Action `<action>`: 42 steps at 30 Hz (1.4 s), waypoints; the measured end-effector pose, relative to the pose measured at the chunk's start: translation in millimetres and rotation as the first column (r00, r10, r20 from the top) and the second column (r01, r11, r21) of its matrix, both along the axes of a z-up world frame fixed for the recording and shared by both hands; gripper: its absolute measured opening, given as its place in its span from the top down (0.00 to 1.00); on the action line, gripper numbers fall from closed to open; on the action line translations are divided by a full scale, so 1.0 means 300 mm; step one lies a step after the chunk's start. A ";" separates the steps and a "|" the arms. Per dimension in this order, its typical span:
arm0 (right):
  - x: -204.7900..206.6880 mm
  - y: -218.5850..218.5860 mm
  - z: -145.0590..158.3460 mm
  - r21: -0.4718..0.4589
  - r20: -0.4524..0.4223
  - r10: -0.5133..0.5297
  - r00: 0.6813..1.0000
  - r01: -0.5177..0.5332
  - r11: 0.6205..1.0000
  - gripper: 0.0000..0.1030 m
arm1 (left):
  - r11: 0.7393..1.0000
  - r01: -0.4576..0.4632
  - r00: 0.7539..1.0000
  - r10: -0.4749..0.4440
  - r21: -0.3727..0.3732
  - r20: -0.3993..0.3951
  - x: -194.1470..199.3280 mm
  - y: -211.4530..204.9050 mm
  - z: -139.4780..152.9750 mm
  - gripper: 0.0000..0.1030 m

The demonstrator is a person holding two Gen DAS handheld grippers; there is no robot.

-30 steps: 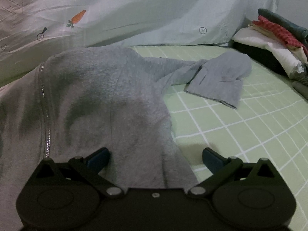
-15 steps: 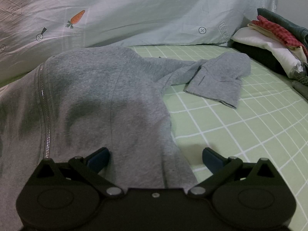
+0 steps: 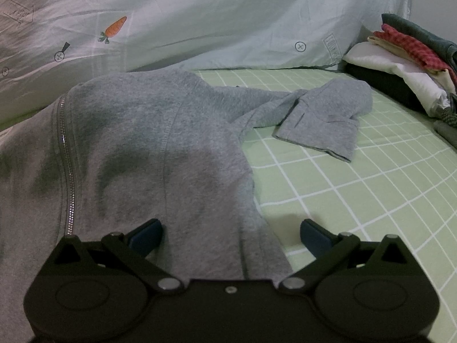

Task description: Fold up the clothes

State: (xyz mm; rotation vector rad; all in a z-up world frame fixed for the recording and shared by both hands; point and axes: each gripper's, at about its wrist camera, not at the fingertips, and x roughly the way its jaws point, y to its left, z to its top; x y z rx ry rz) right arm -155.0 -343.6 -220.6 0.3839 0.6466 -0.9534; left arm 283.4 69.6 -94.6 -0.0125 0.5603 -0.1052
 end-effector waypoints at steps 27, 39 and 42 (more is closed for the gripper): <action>-0.001 0.002 0.001 -0.003 0.001 -0.008 1.000 0.008 1.000 0.00 | 0.899 -0.127 0.947 -0.016 -0.419 -0.320 -0.017 0.133 -0.155 0.75; 0.001 0.005 0.001 -0.003 0.001 -0.011 1.000 0.011 1.000 0.00 | 0.895 -0.289 0.821 0.048 -0.341 -0.569 0.078 0.044 -0.337 0.67; 0.000 0.006 0.001 -0.004 0.002 -0.012 1.000 0.012 1.000 0.00 | 0.908 -0.298 0.798 0.067 -0.295 -0.599 0.101 0.025 -0.341 0.62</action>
